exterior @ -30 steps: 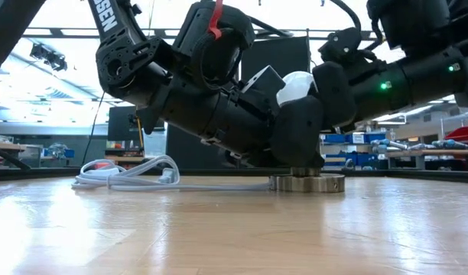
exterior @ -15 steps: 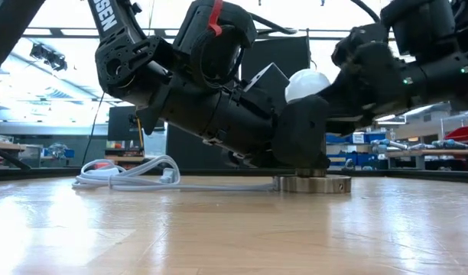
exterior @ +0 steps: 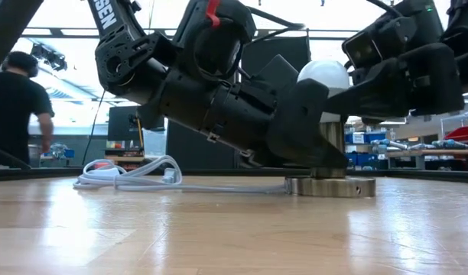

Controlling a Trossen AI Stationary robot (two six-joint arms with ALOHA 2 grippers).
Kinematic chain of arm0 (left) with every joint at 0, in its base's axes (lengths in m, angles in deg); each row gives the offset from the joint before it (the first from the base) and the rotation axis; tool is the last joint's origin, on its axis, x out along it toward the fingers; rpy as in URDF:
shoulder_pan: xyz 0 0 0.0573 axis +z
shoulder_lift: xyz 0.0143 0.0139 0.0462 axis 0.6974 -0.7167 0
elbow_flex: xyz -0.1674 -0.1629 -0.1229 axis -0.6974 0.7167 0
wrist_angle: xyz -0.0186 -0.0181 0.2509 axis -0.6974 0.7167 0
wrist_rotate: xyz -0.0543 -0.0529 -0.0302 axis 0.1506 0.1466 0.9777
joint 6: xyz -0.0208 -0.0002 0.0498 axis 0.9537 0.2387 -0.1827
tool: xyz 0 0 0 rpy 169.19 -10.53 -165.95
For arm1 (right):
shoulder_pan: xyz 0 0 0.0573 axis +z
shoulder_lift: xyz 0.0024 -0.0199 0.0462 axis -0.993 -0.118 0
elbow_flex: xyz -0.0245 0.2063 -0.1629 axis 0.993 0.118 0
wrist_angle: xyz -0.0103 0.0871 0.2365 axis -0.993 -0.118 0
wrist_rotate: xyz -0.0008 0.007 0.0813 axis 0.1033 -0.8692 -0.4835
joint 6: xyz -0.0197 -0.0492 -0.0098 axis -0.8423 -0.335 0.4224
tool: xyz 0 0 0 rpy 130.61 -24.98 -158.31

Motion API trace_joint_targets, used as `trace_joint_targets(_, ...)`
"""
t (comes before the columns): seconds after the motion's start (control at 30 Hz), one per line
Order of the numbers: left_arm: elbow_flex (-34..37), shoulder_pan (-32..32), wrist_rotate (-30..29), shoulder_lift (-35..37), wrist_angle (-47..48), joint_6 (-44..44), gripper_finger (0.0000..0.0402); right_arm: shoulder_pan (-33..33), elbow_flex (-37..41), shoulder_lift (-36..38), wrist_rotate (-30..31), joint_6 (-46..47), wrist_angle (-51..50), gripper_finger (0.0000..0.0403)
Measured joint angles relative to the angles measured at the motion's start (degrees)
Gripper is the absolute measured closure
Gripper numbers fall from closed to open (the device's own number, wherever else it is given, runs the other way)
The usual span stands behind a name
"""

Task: Screw lightbulb
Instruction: Insert the white lightbulb into the silver lamp

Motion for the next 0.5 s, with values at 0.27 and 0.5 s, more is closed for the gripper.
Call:
trace_joint_targets(0.27, 0.00, 0.02, 2.04, 0.00, -0.11, -0.80, 0.0217, -2.74, -0.02, 0.02, -5.61, -0.43, 1.69, 0.0118)
trace_joint_targets(0.5, 0.00, 0.00, 2.19, 0.00, -0.17, -0.69, 0.0217, -2.78, 0.26, 0.02, -5.74, -0.07, -0.43, 0.0200)
